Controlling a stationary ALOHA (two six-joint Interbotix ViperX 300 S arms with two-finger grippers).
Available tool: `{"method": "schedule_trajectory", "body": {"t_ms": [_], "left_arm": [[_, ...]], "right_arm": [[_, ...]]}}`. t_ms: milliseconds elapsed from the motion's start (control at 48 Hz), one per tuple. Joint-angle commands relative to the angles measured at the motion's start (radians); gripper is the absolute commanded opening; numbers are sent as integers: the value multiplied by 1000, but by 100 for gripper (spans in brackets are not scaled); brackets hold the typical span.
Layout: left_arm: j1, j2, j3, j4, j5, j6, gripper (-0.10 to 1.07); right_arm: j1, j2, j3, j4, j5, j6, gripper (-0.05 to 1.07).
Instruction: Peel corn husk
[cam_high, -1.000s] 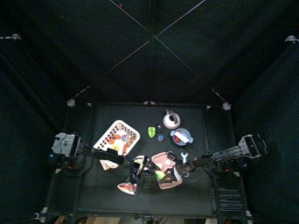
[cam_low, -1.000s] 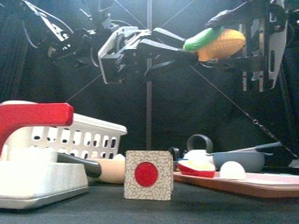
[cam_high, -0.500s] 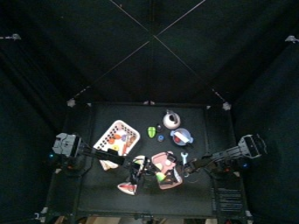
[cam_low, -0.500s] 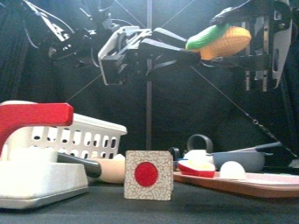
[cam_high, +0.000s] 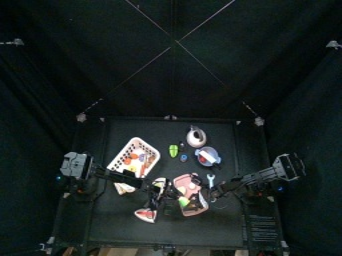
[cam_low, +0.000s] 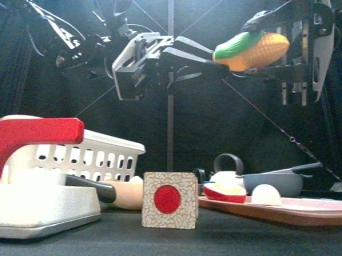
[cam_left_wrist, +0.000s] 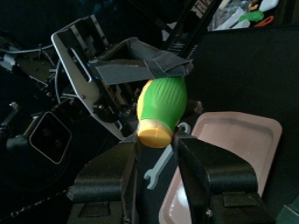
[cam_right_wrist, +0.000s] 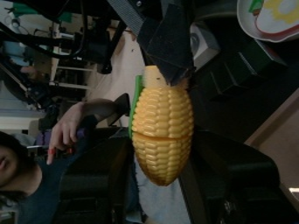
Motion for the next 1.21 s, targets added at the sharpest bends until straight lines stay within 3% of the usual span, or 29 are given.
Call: {"method": "schedule_trajectory", "body": {"t_ms": [0,250,542,854,1188], "left_arm": [[-17,-23,-17,-2,-12,-3,79],[-26,-23,-15,0,-12,-2,94],[-21,-21,-20,6,-12,5,94],[-17,0,-35,-17,-12,87,94],[-15,17,-44,-35,-12,91,94]], "right_arm": [[-18,-17,-6,20,0,-3,64],[-15,-15,0,21,0,-3,64],[-15,-12,-3,17,0,-5,64],[-2,-3,-12,15,-2,-6,64],[8,-2,-14,11,-2,-6,64]]}}
